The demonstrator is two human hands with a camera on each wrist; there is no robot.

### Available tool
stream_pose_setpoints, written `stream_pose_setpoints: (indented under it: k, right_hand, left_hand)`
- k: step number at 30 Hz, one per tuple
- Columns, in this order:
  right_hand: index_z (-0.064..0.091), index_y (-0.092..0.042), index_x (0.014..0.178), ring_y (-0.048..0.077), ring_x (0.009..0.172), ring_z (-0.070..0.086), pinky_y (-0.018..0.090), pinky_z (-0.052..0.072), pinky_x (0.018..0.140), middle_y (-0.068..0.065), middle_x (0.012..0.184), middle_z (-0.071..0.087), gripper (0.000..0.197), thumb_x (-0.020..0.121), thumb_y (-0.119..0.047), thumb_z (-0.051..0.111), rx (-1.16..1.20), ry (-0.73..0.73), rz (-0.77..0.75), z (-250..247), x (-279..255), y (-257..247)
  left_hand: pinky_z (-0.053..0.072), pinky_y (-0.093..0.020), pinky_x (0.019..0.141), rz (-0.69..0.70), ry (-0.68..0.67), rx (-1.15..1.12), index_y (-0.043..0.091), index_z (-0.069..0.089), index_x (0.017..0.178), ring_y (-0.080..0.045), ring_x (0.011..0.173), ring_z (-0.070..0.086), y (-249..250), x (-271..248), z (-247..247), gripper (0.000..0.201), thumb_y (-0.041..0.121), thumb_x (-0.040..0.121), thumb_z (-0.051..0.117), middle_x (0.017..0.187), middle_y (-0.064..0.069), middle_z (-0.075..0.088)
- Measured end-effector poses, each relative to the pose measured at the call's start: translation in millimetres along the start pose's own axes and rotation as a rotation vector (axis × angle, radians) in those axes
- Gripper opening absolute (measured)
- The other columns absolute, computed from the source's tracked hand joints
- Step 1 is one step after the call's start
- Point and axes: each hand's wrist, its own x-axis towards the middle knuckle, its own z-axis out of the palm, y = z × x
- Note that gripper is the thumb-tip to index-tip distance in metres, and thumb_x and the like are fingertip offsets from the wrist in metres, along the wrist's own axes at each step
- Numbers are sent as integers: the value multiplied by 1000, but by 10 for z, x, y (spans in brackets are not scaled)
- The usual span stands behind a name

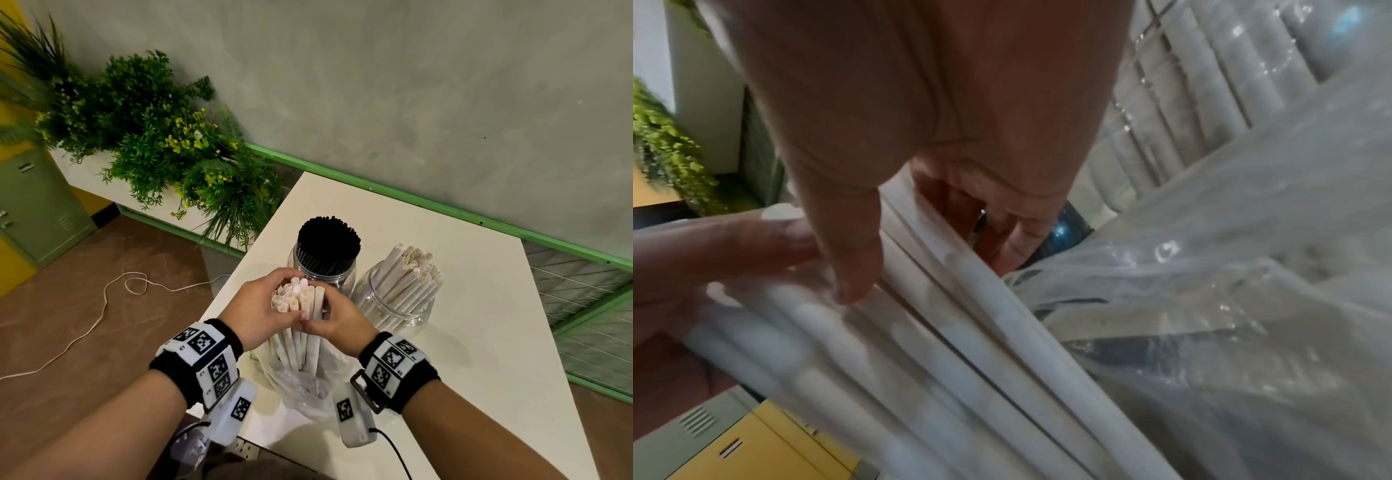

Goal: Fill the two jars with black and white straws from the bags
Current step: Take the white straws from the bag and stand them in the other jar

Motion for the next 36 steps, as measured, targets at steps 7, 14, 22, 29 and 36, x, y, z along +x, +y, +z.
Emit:
stream_pose_setpoints:
  k: [7,14,22,29,36]
  right_hand:
    - [59,9,107,13,95,64,25,51,89,14,102,66,31,78,4,68,144,-9,-46,17,-17,-24]
    - [64,-6,111,17,99,66,36,52,90,4,105,70,29,83,-14,69,-55,184,-122,79,-121,40]
    - [61,-17,102,20,85,65,44,54,78,0,91,69,26,80,-28,65,-100,304,-169,125,-195,1]
    - [57,-21,108,22,86,65,41,54,77,5,93,67,28,84,-10,64,-91,397,-215,98,-235,-101]
    - [45,-35,117,2,94,60,24,47,86,-24,99,59,49,88,3,53,-88,522,-359,-95,-341,-461]
  left_hand:
    - [47,-18,77,29,15,-34,35,61,103,-5,87,63,-10,-39,8,32,27,73,71,97,12,68]
    - [46,-17,74,97,8,-2,33,62,95,-2,84,61,45,-43,48,21,33,75,64,91,13,66]
    - [48,-23,75,59,14,30,35,58,99,-1,82,61,70,-35,81,23,29,79,69,89,14,66]
    - [48,-25,75,77,23,91,35,58,98,-3,84,60,59,-57,70,20,26,83,67,92,14,65]
    - [49,-29,73,69,7,147,33,56,102,-9,82,60,117,-30,117,20,24,85,62,92,11,65]
